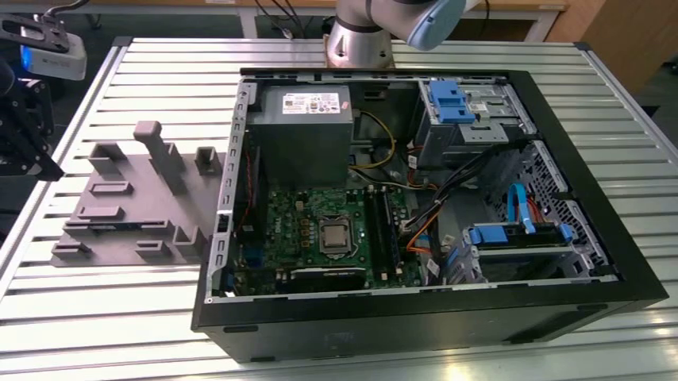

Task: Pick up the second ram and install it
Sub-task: 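Pick up the second ram and move it above second insertion slot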

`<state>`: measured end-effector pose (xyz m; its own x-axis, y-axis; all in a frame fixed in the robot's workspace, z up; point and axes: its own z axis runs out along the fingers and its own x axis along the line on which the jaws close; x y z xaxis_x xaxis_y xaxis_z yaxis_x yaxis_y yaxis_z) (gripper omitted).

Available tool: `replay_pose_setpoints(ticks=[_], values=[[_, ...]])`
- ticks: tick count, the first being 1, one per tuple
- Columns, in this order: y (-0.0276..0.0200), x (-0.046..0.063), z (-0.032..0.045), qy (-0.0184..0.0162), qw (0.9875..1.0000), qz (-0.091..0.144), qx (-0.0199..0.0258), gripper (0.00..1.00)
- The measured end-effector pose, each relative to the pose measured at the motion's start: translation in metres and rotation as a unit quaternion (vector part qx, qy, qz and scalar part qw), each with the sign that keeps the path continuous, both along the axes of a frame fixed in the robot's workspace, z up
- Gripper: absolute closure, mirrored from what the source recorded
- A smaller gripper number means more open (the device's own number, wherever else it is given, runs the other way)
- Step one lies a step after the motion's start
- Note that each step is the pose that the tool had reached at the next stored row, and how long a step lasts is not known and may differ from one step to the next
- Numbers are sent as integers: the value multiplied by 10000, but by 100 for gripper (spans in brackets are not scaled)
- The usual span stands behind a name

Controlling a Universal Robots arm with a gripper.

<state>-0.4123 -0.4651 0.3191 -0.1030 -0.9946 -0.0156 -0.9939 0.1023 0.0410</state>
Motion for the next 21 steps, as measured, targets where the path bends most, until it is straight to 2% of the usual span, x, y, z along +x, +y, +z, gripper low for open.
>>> replay_pose_setpoints(ticks=[21], values=[[0,0,-69,0,10000,95,0,89]])
